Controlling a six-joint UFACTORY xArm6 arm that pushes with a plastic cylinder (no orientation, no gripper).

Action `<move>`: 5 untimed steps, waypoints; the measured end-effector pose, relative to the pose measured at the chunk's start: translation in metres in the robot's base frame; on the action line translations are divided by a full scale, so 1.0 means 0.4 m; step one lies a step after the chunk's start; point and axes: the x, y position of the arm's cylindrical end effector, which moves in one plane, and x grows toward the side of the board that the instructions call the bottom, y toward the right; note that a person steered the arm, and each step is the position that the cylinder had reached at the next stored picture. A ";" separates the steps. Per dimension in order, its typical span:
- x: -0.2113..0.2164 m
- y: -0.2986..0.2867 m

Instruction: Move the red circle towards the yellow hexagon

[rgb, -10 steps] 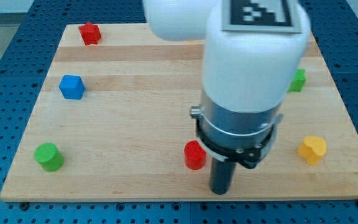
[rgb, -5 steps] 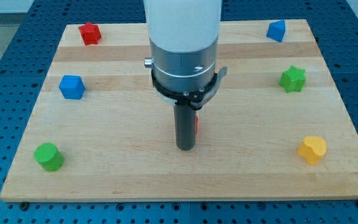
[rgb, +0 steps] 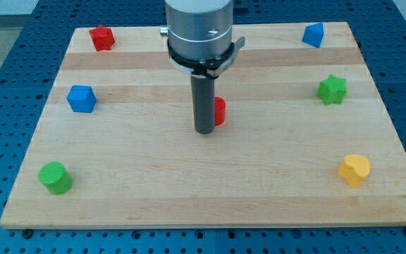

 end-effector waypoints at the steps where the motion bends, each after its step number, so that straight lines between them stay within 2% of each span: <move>1: 0.000 0.037; 2: -0.007 0.065; 5: -0.124 0.065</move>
